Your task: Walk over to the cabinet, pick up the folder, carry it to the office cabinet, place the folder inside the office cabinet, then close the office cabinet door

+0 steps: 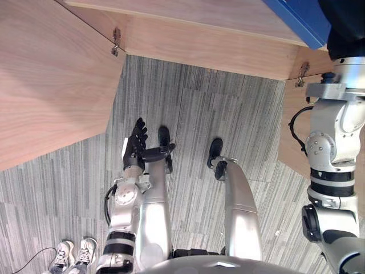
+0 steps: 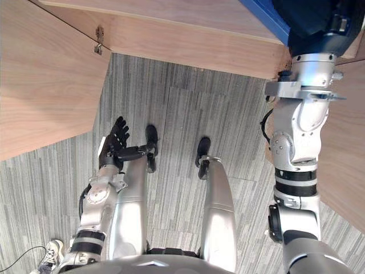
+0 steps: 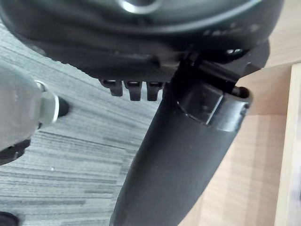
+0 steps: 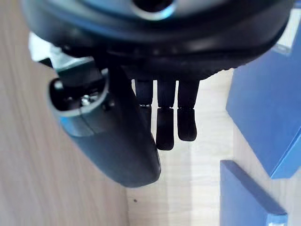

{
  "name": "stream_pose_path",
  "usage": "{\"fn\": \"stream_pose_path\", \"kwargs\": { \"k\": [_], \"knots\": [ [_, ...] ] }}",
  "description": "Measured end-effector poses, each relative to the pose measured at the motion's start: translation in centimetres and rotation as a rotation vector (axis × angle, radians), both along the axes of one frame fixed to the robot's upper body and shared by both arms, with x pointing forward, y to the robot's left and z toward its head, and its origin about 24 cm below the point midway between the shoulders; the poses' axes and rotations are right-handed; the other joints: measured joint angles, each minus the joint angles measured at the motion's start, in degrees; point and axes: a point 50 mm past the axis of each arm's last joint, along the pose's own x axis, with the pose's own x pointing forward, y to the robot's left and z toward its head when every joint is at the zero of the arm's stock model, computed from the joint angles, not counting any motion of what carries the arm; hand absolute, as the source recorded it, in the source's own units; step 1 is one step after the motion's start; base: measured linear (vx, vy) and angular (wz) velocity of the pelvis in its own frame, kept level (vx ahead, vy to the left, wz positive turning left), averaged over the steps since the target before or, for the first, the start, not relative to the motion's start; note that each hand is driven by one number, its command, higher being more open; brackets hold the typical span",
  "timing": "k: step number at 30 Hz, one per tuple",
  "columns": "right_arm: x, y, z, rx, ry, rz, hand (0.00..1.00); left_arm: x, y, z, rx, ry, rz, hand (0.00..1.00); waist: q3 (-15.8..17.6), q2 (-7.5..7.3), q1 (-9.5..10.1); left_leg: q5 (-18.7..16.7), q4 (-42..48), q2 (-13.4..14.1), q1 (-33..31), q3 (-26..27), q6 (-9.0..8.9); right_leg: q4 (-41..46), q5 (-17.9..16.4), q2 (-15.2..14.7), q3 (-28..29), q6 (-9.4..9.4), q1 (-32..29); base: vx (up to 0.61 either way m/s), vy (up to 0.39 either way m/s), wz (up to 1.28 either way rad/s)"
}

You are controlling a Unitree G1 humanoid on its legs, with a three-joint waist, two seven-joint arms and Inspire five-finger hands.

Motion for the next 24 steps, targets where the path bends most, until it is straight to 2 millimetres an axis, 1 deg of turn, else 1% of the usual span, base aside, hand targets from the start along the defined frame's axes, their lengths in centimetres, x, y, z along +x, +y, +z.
{"fn": "stream_pose_path", "kwargs": {
  "k": [1,2,4,5,6,9,11,13,16,19,24],
  "knots": [
    [0.0,0.1,0.0,-0.008,-0.001,-0.011,0.00,0.0,0.0,0.0,0.000,-0.002,0.001,1.00,0.0,0.00,0.00,0.0,0.0,0.0,0.0,0.0,0.01,0.0,0.0,0.0,0.0,0.00,0.0,0.00,0.000,0.00],
    [0.1,0.4,-0.1,-0.046,-0.002,-0.059,0.00,0.3,0.0,0.3,0.005,-0.010,0.009,1.00,0.0,0.01,0.00,-0.1,0.0,0.0,0.0,0.1,0.06,0.0,0.0,0.0,0.1,0.01,0.0,0.00,0.000,0.00],
    [0.2,1.2,-0.1,-0.126,-0.005,-0.125,0.00,0.6,0.0,0.7,0.022,-0.023,0.019,1.00,0.0,0.04,-0.02,-0.1,0.0,0.0,-0.2,0.2,0.07,0.0,0.0,0.0,0.2,0.02,-0.4,0.00,0.000,0.00],
    [0.5,2.0,0.1,-0.180,-0.005,-0.151,0.00,0.8,0.0,0.9,0.028,-0.028,0.022,1.00,-0.1,0.18,-0.09,-0.1,0.1,0.0,-0.6,0.3,0.07,0.0,0.0,0.0,0.3,0.02,-0.8,0.00,0.000,0.00],
    [0.7,2.2,0.1,-0.194,-0.001,-0.156,0.00,0.8,0.0,0.9,0.027,-0.027,0.023,1.00,-0.1,0.22,-0.10,-0.1,0.1,0.0,-0.7,0.3,0.08,0.0,0.0,0.0,0.2,0.02,-0.9,0.03,0.010,0.00],
    [1.8,3.3,-0.2,-0.269,0.036,-0.187,0.00,1.0,0.0,1.0,0.027,-0.030,0.029,1.00,-0.1,0.24,-0.05,0.0,0.0,0.0,-0.9,0.1,0.12,0.4,0.0,0.0,0.0,0.01,-1.0,0.02,0.003,0.02],
    [3.0,4.2,-0.8,-0.333,0.085,-0.199,0.00,1.0,0.0,0.9,0.029,-0.023,0.032,1.00,-0.1,0.24,-0.09,0.1,-0.2,0.0,-1.0,0.1,0.04,0.3,0.0,0.0,0.0,0.01,-1.2,0.00,0.000,0.00],
    [3.8,4.7,-1.2,-0.383,0.122,-0.218,0.00,1.2,0.1,0.7,0.031,-0.015,0.034,1.00,-0.1,0.24,-0.11,0.1,-0.1,0.0,-1.6,0.0,0.00,0.2,0.0,0.0,0.0,0.01,-1.8,0.00,0.000,0.00],
    [5.0,5.0,-1.6,-0.435,0.175,-0.240,0.00,1.2,0.2,0.5,0.033,-0.001,0.040,1.00,-0.1,0.23,-0.09,0.3,0.1,0.0,-3.0,-0.2,-0.04,0.6,0.0,0.0,-0.1,0.01,-3.1,0.00,0.000,0.00],
    [6.2,4.8,-1.9,-0.482,0.228,-0.280,0.00,1.2,0.3,0.0,0.035,0.022,0.052,1.00,-0.1,0.22,-0.02,0.4,0.1,0.0,-3.5,-0.4,-0.10,0.8,0.0,0.0,-0.4,0.01,-3.4,0.00,0.000,0.00],
    [7.2,4.6,-1.1,-0.492,0.255,-0.315,0.00,1.2,0.7,-0.1,0.047,0.032,0.067,1.00,0.0,0.25,-0.16,0.4,-0.1,0.0,-3.9,-0.7,-0.16,0.6,0.0,0.0,-0.7,0.01,-3.6,0.00,0.002,0.01]
  ]
}}
